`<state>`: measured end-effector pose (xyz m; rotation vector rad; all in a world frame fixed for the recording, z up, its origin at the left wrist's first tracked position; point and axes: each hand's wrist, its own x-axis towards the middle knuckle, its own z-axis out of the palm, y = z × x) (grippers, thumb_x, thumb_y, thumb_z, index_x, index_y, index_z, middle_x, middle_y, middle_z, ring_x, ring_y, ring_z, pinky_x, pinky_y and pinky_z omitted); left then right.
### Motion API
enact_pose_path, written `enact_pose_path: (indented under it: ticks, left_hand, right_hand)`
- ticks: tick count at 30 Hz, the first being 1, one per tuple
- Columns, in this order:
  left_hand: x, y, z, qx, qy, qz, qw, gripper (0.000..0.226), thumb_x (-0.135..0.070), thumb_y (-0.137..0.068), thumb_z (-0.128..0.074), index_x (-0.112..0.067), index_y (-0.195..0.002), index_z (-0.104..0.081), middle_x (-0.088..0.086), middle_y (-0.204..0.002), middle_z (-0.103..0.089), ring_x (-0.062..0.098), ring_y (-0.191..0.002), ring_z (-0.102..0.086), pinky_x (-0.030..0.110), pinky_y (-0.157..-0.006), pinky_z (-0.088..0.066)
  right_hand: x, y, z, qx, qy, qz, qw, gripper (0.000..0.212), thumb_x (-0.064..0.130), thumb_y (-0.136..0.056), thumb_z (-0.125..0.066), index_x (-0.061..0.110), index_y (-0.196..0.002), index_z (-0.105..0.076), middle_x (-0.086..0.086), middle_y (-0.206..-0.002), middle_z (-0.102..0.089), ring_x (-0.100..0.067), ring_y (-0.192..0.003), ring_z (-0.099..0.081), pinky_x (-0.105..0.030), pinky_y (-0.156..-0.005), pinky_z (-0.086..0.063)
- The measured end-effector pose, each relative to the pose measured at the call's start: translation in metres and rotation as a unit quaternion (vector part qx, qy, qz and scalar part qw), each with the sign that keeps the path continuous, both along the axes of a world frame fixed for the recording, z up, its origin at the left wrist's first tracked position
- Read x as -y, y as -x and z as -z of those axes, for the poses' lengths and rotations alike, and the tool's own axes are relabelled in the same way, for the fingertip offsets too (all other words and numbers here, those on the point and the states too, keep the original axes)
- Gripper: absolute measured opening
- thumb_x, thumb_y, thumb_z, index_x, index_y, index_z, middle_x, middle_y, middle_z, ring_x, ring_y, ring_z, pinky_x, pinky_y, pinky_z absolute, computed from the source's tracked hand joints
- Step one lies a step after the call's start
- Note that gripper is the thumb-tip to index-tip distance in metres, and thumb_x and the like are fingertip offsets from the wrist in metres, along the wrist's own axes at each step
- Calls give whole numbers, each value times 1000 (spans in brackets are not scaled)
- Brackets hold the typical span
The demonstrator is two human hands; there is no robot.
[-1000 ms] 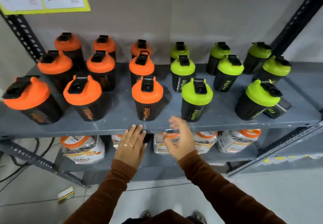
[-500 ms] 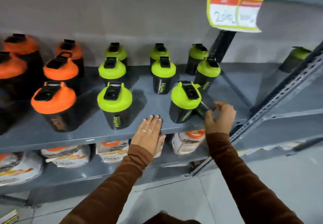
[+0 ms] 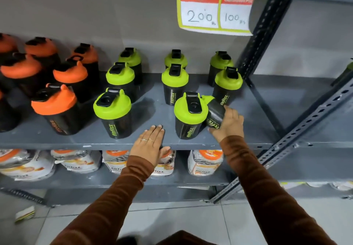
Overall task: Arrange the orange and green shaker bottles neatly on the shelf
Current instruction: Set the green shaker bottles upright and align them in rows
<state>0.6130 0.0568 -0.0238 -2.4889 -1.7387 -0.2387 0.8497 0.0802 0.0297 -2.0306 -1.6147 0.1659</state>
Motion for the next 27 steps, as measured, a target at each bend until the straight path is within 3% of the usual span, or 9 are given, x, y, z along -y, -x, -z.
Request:
enact_pose_path:
  ticks: [3, 7, 9, 11, 14, 17, 19, 23, 27]
  left_hand:
    - [1, -1, 0, 1, 7, -7, 1000, 63, -50, -76, -32, -6, -107, -65, 10, -108, -70, 24, -97, -67, 41, -78, -54]
    - [2, -1, 2, -5, 11, -14, 1000, 67, -54, -80, -27, -6, -109, -63, 12, -110, -69, 26, -99, -66, 43, -80, -53]
    - [2, -1, 3, -7, 8, -17, 1000, 66, -53, -81, -28, -5, -111, -62, 13, -111, -68, 27, -99, -66, 44, -81, -53]
    - [3, -3, 2, 3, 15, -18, 1000, 74, -57, -88, -14, -5, -112, -61, 14, -114, -67, 28, -102, -65, 45, -84, -51]
    - [7, -11, -3, 118, 17, -44, 992, 90, -67, -83, -3, -4, -121, -54, 17, -125, -59, 32, -115, -55, 46, -99, -41]
    - [10, -27, -13, 224, 61, -85, 969, 101, -79, -68, -20, -6, -136, -35, 18, -141, -42, 31, -130, -39, 41, -109, -28]
    - [6, -41, -14, 295, 93, -90, 947, 103, -77, -63, -45, -10, -140, -26, 14, -143, -40, 29, -130, -39, 41, -109, -31]
    - [-3, -66, -23, 438, 115, -131, 882, 105, -61, -50, -73, -21, -135, -27, 8, -130, -55, 28, -117, -52, 44, -99, -44]
    - [-5, -74, -31, 447, 103, -162, 874, 78, -38, -60, -81, -14, -124, -43, 14, -120, -60, 33, -111, -53, 37, -95, -42]
  right_hand:
    - [8, -6, 4, -72, -50, 38, 995, 86, 23, -55, -83, 8, -128, -41, -17, -130, -48, -38, -120, -38, -45, -105, -31]
    - [27, -17, 8, -249, -63, 104, 961, 86, 23, -58, -83, 25, -131, -36, -16, -134, -33, -37, -123, -29, -47, -110, -24]
    - [30, -24, 11, -262, -66, 98, 958, 86, 27, -59, -83, 21, -130, -36, -17, -133, -39, -37, -125, -32, -49, -110, -23]
    - [31, -27, 13, -271, -61, 95, 956, 83, 31, -57, -84, 15, -125, -40, -18, -127, -50, -36, -121, -43, -54, -107, -31]
    - [32, -30, 13, -294, -42, 98, 950, 81, 33, -54, -85, 12, -121, -43, -17, -121, -59, -33, -114, -53, -50, -101, -41]
    - [30, -36, 13, -303, -36, 72, 950, 80, 23, -56, -86, 8, -121, -42, -16, -122, -58, -29, -113, -54, -34, -99, -41]
    - [30, -38, 13, -308, -52, 54, 948, 84, 15, -55, -87, 8, -124, -40, -14, -124, -56, -25, -113, -53, -26, -95, -37]
    - [30, -38, 17, -304, -63, 41, 950, 93, 12, -49, -89, 10, -126, -37, -13, -125, -55, -25, -114, -52, -35, -103, -38]
    - [28, -41, 20, -299, -36, 55, 952, 86, 14, -53, -87, 8, -124, -39, -16, -123, -57, -31, -114, -53, -43, -103, -41]
